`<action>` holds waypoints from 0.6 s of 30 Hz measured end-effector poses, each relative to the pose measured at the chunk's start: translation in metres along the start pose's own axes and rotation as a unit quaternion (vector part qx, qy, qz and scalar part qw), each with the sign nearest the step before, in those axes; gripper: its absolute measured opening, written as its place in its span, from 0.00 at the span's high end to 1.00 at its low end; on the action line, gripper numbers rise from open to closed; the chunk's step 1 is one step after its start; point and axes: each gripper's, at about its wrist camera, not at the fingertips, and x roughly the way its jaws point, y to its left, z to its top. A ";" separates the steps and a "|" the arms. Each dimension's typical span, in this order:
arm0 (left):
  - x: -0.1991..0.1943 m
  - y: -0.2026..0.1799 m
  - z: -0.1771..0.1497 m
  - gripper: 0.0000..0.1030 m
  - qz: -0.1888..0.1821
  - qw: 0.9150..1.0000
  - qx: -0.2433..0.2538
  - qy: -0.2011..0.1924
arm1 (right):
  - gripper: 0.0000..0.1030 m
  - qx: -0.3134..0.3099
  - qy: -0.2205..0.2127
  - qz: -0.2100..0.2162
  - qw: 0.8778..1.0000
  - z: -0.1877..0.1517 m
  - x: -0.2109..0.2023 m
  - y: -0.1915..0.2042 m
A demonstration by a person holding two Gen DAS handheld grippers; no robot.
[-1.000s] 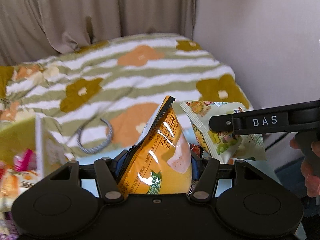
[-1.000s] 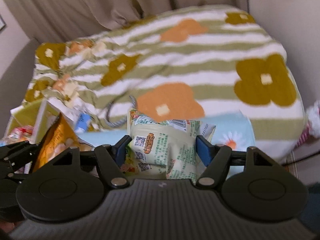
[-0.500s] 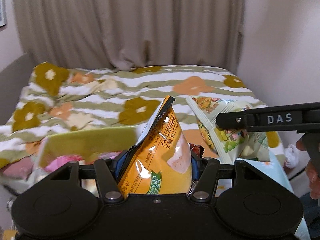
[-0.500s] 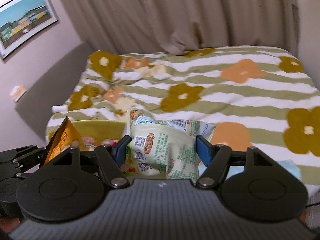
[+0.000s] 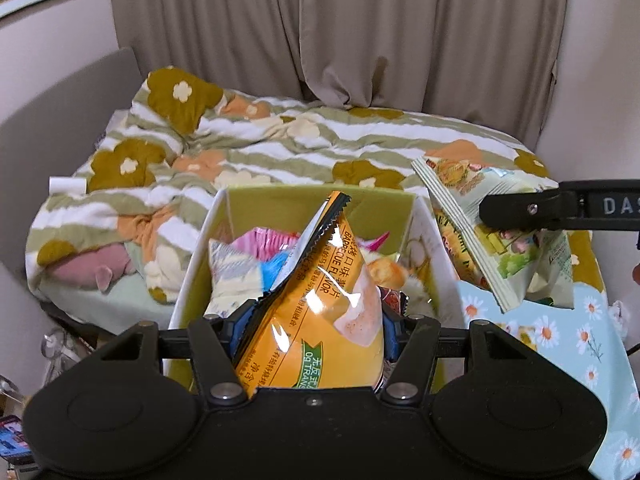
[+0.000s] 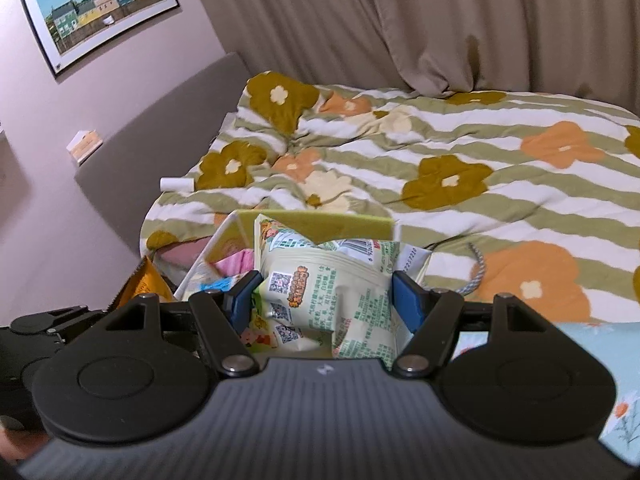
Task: Organize snacks
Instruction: 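Drop the orange chip bag with the left gripper while the right drops the green-white bag into the box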
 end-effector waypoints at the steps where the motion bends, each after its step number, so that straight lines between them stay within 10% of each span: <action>1: 0.002 0.006 -0.002 0.34 -0.006 1.000 -0.004 0.003 | 0.18 0.000 0.002 0.000 1.000 -0.003 0.002 0.006; 5: -0.001 0.023 -0.009 0.00 -0.008 1.000 -0.023 -0.008 | 0.18 0.002 0.006 -0.006 1.000 -0.012 0.005 0.021; 18: -0.015 0.039 -0.016 0.00 0.000 0.998 0.061 -0.034 | 0.17 0.010 -0.009 -0.030 0.999 -0.015 0.014 0.060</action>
